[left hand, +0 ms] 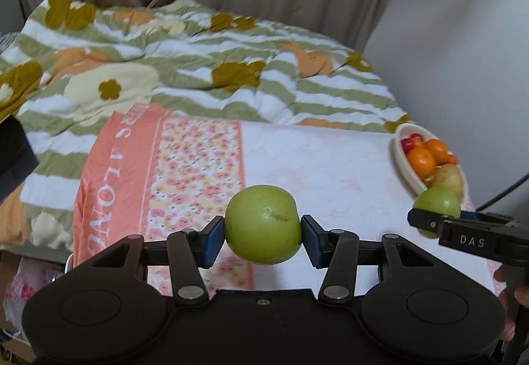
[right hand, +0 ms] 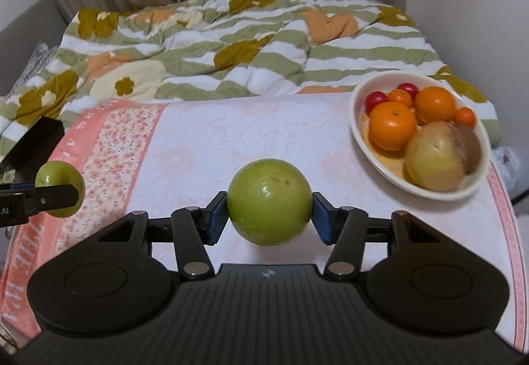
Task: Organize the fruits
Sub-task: 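Lower the green apple into the white bowl with the left tool while the right tool carries its apple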
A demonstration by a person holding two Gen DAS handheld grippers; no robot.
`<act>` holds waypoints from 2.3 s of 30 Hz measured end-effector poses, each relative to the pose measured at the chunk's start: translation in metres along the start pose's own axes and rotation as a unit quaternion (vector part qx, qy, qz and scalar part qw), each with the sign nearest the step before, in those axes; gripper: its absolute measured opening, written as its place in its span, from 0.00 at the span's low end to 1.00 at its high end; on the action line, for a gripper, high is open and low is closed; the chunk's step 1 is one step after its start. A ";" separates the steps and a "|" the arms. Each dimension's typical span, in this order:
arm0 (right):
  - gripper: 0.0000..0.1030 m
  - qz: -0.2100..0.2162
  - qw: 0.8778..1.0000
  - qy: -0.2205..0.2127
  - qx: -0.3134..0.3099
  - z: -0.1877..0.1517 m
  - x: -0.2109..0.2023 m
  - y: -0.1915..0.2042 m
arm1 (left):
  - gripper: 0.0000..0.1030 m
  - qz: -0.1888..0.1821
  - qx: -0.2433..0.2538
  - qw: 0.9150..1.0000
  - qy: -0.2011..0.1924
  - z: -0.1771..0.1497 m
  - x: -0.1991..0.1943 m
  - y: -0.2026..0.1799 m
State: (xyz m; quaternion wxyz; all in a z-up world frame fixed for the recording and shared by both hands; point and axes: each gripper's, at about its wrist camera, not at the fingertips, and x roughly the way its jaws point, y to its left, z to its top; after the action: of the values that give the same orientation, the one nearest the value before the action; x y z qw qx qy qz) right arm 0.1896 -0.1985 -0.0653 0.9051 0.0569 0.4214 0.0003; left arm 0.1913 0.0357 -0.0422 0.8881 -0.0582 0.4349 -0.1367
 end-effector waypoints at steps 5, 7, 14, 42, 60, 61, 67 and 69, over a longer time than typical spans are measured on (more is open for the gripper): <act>0.67 -0.009 0.999 -0.012 0.032 -0.014 -0.042 -0.004 | 0.53 -0.025 0.019 0.999 -0.016 -0.001 -0.019 -0.019; 0.67 -0.014 0.999 -0.017 0.035 -0.019 -0.057 -0.009 | 0.53 -0.031 0.026 0.999 -0.024 -0.002 -0.026 -0.029; 0.67 -0.029 0.998 -0.041 0.042 -0.027 -0.101 -0.048 | 0.53 -0.035 0.036 0.998 -0.049 -0.006 -0.042 -0.068; 0.67 0.001 0.999 -0.047 0.015 0.058 -0.050 -0.259 | 0.52 -0.019 0.030 0.998 -0.045 0.050 0.076 -0.255; 0.67 -0.009 0.999 -0.004 0.047 0.092 0.033 -0.269 | 0.53 -0.039 0.105 0.993 0.026 0.103 0.203 -0.276; 0.67 -0.011 0.999 -0.002 0.050 0.093 0.036 -0.271 | 0.53 -0.043 0.107 0.993 0.030 0.104 0.206 -0.276; 0.67 -0.024 0.997 0.007 0.068 0.093 0.046 -0.282 | 0.52 -0.052 0.142 0.988 0.034 0.099 0.210 -0.288; 0.67 -0.027 0.997 0.009 0.072 0.092 0.048 -0.284 | 0.52 -0.058 0.144 0.987 0.039 0.099 0.213 -0.290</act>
State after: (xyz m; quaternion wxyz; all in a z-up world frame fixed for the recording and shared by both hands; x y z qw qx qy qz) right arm 0.2775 -0.4881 -0.0725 0.8943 0.1108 0.4301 -0.0544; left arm 0.3384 -0.3057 -0.0777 0.8600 0.0507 0.4409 -0.2517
